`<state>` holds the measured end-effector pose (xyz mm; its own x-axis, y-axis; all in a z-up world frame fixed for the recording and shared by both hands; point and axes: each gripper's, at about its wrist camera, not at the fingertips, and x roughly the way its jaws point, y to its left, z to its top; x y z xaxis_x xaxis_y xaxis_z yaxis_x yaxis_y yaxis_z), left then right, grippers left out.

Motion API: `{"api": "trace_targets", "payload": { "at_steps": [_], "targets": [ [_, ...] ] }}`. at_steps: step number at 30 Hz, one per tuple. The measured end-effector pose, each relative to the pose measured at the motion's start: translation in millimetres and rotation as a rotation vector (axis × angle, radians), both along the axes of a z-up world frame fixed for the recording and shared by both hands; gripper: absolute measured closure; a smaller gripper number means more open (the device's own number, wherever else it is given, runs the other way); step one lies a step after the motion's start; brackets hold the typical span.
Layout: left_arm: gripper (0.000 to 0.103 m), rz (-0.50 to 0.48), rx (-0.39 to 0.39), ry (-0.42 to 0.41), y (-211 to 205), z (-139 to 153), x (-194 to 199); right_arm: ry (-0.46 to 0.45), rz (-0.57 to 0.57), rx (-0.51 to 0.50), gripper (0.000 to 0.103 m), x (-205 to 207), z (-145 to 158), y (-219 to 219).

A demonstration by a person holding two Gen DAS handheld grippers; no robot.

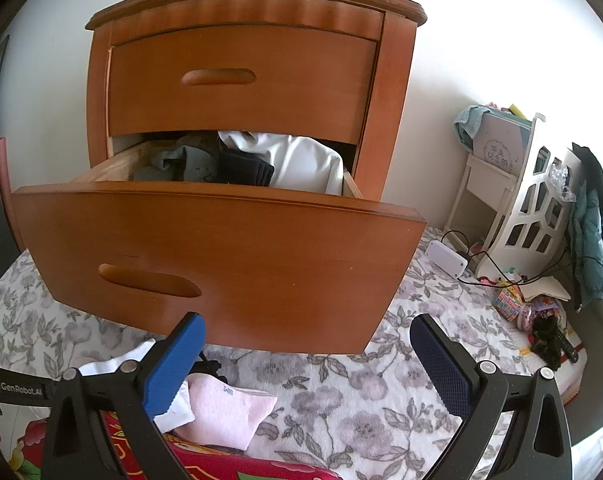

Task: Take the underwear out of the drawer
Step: 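Carry the white sock down onto the pink cloth on the bedspread, then open the left gripper to release the white sock and withdraw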

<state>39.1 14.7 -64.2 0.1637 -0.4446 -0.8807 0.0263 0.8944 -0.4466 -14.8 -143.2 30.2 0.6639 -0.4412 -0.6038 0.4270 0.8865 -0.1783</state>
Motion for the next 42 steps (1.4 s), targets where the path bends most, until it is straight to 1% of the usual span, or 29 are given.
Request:
{"api": "trace_targets", "payload": {
  "at_steps": [1, 3, 4, 5, 6, 7, 8, 13, 15, 17, 21, 23, 24, 30, 32, 34, 38, 42],
  "targets": [
    [0.074, 0.001, -0.001, 0.0, 0, 0, 0, 0.001, 0.0, 0.0, 0.0, 0, 0, 0],
    [0.071, 0.002, 0.001, -0.004, 0, 2, -1, 0.0, 0.0, 0.0, 0.0, 0, 0, 0],
    [0.067, 0.001, 0.003, -0.007, 0, 4, -1, 0.0, 0.0, 0.0, 0.0, 0, 0, 0],
    [0.061, 0.001, 0.004, -0.011, 0, 5, -1, 0.0, 0.0, 0.0, 0.0, 0, 0, 0],
    [0.057, 0.0, 0.006, -0.017, -1, 7, -1, 0.0, 0.0, 0.0, 0.0, 0, 0, 0],
    [0.049, 0.001, 0.007, -0.022, 0, 9, -1, 0.0, 0.0, 0.0, 0.0, 0, 0, 0],
    [0.045, 0.003, 0.006, -0.029, 0, 11, -1, 0.0, 0.0, 0.0, 0.0, 0, 0, 0],
    [0.037, 0.003, 0.014, -0.043, 1, 17, -1, 0.003, -0.002, 0.003, 0.0, -1, -3, 0],
    [0.036, 0.008, 0.023, -0.051, 2, 20, -2, 0.003, -0.001, 0.002, 0.0, 0, -2, 0],
    [0.028, 0.01, 0.04, -0.06, 2, 23, -2, 0.004, -0.001, 0.003, 0.0, 0, -2, 0],
    [0.023, 0.006, 0.058, -0.108, 3, 31, -3, 0.004, -0.001, 0.003, 0.0, 0, -2, 0],
    [0.015, 0.003, 0.064, -0.138, 2, 36, -4, 0.004, -0.001, 0.003, 0.0, 0, -2, 0],
    [0.013, 0.002, 0.068, -0.149, 1, 38, -4, 0.004, -0.001, 0.003, 0.0, 0, -2, 0],
    [0.009, -0.016, 0.069, -0.212, -2, 49, -5, 0.005, -0.001, 0.003, 0.0, 0, -2, 0],
    [0.005, -0.007, 0.072, -0.237, -2, 54, -7, 0.004, -0.001, 0.003, 0.0, 0, -2, 0],
    [0.005, 0.011, 0.058, -0.267, 1, 61, -8, 0.004, -0.001, 0.003, 0.0, 0, -2, 0],
    [0.005, 0.028, 0.014, -0.353, 5, 81, -11, 0.006, -0.001, 0.004, 0.0, 0, -2, 0],
    [0.003, 0.035, -0.016, -0.474, 6, 106, -17, 0.005, -0.001, 0.004, 0.0, 0, -2, 0]
  ]
}}
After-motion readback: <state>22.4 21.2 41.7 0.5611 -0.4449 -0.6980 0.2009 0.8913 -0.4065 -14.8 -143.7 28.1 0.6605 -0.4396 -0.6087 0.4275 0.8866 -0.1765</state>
